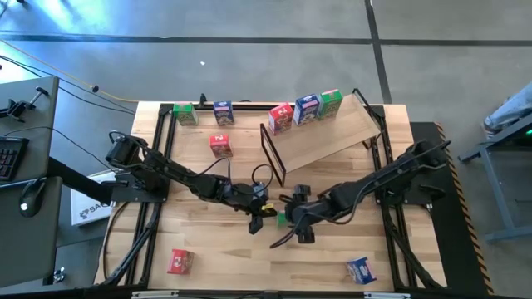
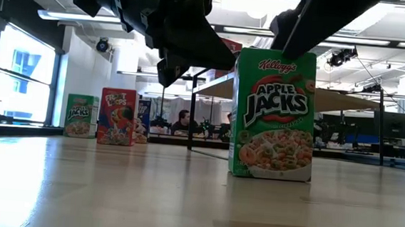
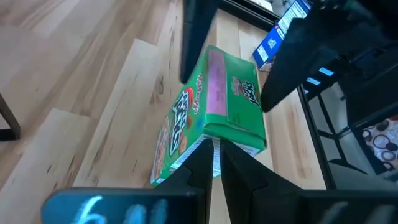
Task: Stack cereal on shelf
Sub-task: Put the bottom green cereal box on the shelf aligned with the green cereal box
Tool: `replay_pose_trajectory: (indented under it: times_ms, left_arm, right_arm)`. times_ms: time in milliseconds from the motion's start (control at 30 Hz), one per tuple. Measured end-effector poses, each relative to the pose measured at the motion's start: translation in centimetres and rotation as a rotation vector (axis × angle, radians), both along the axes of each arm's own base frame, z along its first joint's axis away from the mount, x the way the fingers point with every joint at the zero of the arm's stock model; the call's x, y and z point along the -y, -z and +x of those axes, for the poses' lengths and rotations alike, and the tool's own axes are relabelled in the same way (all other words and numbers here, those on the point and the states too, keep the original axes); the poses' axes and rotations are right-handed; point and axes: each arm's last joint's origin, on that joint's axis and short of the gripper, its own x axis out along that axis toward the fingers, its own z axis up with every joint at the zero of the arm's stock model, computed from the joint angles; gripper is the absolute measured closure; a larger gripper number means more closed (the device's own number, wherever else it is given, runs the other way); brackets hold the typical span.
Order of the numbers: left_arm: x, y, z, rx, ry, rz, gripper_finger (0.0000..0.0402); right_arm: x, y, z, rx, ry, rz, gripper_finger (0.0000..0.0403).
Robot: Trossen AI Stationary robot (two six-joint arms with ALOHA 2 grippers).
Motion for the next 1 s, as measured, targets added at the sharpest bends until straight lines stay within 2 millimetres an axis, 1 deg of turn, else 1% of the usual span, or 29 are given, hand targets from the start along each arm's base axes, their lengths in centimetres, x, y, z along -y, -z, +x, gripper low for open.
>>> replay_pose_trajectory:
  times_ms: [100,200,300,533,600,667,733,800,900,1000]
  left_arm:
    - [0.0,0.0,0.0,0.001,0.003,0.006,0.0381]
    - [0.0,0.1,0.0,-0.004,0.004,0.009,0.0381]
    - [0.0,-0.1,-0.2,-0.004,0.013,0.025,0.0381]
    - [-0.3,-1.3,-1.1,-0.024,0.012,0.086,0.0381]
    - [-0.3,-1.6,-1.3,-0.024,0.016,0.1,0.0381]
    - [-0.4,-1.9,-1.6,-0.034,0.015,0.113,0.0381]
    - [-0.6,-2.2,-1.8,-0.046,0.004,0.126,0.0381]
    - [-0.8,-2.6,-2.3,-0.059,-0.01,0.138,0.0381]
    - [-1.3,-3.6,-3.0,-0.043,-0.017,0.153,0.0381]
    - [-2.2,-4.0,-4.1,0.029,-0.037,0.131,0.0381]
  right_arm:
    - [-0.1,0.5,0.6,-0.035,0.015,-0.007,0.0114]
    - [0.1,0.8,1.0,-0.065,0.038,0.037,0.013]
    - [0.4,1.1,1.2,-0.086,0.044,0.047,0.016]
    - [0.6,1.1,1.2,-0.101,0.032,0.078,0.0246]
    - [0.6,1.1,1.2,-0.101,0.024,0.079,0.026]
    - [0.6,0.8,1.1,-0.098,0.009,0.075,0.0264]
    - [0.7,0.0,0.9,-0.098,-0.001,0.071,0.0262]
    - [0.8,-1.3,0.7,-0.09,-0.018,0.066,0.0255]
    - [1.1,-3.7,0.0,-0.098,-0.046,0.046,0.0248]
    - [1.5,-6.5,-1.1,-0.124,-0.081,0.016,0.0247]
